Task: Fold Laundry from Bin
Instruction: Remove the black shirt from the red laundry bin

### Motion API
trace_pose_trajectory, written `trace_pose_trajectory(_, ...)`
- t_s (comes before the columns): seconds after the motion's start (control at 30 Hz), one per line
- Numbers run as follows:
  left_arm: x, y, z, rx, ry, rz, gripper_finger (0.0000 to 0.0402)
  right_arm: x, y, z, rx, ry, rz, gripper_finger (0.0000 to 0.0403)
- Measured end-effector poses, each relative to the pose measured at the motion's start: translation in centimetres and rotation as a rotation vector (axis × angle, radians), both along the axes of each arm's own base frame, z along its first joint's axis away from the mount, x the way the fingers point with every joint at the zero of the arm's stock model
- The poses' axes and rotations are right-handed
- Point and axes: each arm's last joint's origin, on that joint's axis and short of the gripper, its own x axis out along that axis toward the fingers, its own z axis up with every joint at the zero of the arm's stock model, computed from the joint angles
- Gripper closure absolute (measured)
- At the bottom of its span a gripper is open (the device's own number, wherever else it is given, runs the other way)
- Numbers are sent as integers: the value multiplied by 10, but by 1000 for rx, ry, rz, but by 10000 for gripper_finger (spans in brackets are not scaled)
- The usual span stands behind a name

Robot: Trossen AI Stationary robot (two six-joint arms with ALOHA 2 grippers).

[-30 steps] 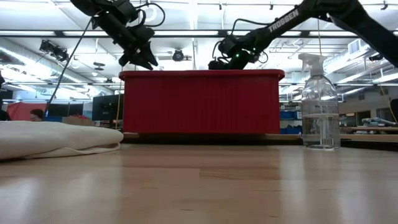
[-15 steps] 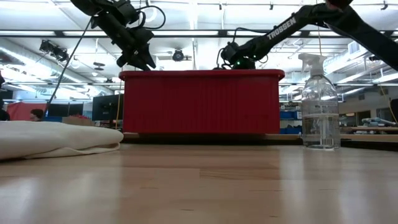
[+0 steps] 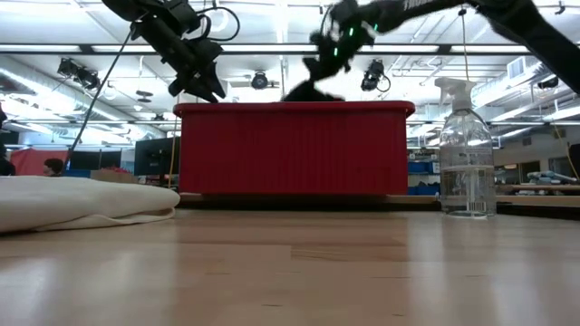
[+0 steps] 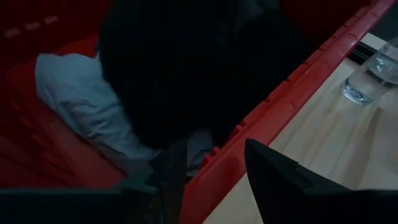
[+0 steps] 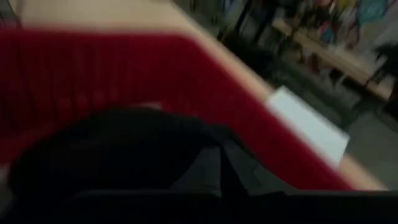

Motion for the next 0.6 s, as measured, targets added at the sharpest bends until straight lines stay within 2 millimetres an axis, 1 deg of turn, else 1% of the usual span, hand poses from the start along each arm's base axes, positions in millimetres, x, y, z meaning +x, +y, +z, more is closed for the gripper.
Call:
trace_pose_trajectory(0.13, -6, -8, 10, 48, -9, -14, 235, -12, 26, 43, -32, -119, 60, 400)
trace_pose_trajectory(0.23, -11, -14, 19, 86, -28, -18, 235, -23, 45, 66, -26, -189, 99, 400)
trace_pose_trajectory(0.37, -17, -23, 28, 129, -43, -25, 235, -36, 72, 91, -8, -264, 174, 400)
trace_pose_trajectory(0.6, -22, -34, 39, 166, -71, -33, 235, -51, 115, 122, 16, -365, 347, 400)
